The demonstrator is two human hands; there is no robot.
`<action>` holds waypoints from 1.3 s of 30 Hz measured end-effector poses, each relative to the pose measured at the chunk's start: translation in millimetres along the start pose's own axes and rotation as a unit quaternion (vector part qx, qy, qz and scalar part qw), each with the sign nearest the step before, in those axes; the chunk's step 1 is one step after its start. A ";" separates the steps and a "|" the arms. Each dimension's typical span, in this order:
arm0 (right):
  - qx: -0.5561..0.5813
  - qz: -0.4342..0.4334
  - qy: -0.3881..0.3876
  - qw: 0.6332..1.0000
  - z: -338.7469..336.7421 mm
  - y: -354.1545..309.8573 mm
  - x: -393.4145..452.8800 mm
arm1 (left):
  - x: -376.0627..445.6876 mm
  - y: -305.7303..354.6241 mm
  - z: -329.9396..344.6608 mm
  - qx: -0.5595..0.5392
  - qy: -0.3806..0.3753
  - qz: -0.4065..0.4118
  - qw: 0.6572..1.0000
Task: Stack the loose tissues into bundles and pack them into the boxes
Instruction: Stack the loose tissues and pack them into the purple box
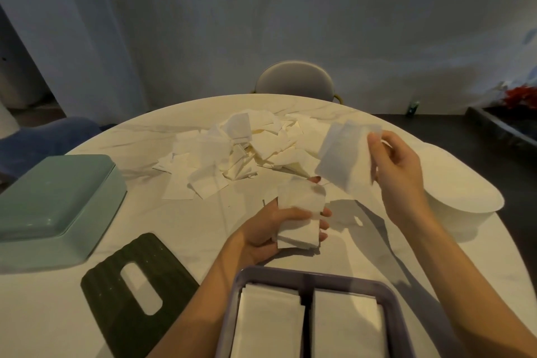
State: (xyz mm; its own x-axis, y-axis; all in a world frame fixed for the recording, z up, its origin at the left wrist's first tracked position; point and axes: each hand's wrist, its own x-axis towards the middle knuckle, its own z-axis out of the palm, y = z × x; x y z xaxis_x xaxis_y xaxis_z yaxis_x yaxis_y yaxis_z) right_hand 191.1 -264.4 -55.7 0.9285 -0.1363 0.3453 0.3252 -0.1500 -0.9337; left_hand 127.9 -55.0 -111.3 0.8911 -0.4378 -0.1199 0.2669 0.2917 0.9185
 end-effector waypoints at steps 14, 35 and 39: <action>-0.166 -0.072 -0.227 0.957 30.9 14.4 -24.1 | 2.9 -1.3 17.1 -0.195 0.241 -0.001 0.951; -0.258 -0.153 -0.258 0.919 24.5 24.3 -16.1 | 14.1 -7.3 3.7 -0.174 0.141 -0.006 0.975; -0.228 -0.184 -0.305 0.906 23.3 19.9 -15.1 | 12.7 -6.1 3.7 -0.154 0.147 -0.009 0.977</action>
State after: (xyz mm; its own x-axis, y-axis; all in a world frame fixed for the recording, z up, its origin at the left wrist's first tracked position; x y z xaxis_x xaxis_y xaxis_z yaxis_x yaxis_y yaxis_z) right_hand 187.7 -242.5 -81.7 0.7436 0.5504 0.3796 0.6545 -0.4831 -0.5816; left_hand 136.2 -65.5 -117.1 0.9401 -0.1947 -0.2799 0.3410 0.5481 0.7637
